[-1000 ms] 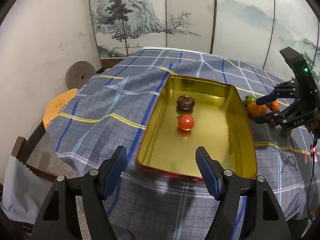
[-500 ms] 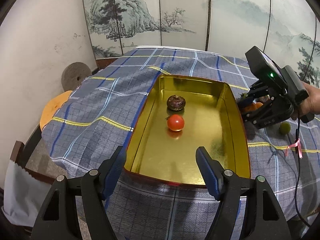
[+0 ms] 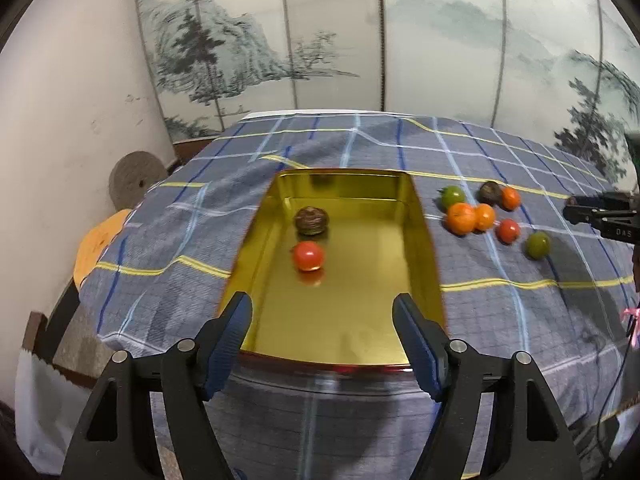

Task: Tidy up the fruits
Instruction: 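Grasp a second dark brown fruit from the table with the right gripper, then grasp a mandarin orange with the left gripper while the right gripper holds the dark fruit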

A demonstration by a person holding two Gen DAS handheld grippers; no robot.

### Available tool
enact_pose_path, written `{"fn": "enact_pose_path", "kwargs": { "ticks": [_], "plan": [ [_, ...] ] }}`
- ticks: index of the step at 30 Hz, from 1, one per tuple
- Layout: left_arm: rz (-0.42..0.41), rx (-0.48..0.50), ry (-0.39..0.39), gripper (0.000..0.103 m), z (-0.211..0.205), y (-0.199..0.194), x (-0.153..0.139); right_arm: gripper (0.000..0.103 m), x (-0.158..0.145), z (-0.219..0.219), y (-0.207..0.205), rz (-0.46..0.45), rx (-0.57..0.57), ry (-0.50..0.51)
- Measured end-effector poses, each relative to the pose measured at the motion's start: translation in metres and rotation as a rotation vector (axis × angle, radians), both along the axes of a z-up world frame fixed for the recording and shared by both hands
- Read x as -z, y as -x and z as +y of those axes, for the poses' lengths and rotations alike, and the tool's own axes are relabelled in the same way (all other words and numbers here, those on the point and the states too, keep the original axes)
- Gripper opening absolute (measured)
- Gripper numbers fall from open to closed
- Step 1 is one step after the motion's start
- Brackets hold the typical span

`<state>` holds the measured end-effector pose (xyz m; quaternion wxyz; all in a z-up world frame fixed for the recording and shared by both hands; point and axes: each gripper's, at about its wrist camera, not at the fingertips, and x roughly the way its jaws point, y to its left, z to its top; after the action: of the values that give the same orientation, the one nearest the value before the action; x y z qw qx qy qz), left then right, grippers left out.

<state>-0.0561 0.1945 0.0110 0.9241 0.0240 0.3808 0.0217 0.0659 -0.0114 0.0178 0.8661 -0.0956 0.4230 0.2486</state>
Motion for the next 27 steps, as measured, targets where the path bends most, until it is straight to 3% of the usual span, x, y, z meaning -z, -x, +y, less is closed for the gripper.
{"fn": "enact_pose_path", "kwargs": {
  "ticks": [4, 10, 17, 27],
  "plan": [
    [-0.009, 0.037, -0.025, 0.076, -0.023, 0.002, -0.003, 0.033, 0.025, -0.075, 0.000, 0.054, 0.233, 0.000],
    [0.000, 0.087, -0.053, 0.077, -0.057, -0.004, -0.003, 0.033, 0.048, -0.139, 0.003, 0.089, 0.415, -0.025],
    [0.013, 0.151, -0.087, 0.078, -0.095, -0.017, -0.001, 0.033, 0.070, -0.175, 0.006, 0.112, 0.516, -0.118],
    [0.051, 0.217, -0.092, 0.078, -0.131, -0.040, 0.013, 0.033, 0.072, -0.178, 0.006, 0.091, 0.529, -0.167]
  ]
}}
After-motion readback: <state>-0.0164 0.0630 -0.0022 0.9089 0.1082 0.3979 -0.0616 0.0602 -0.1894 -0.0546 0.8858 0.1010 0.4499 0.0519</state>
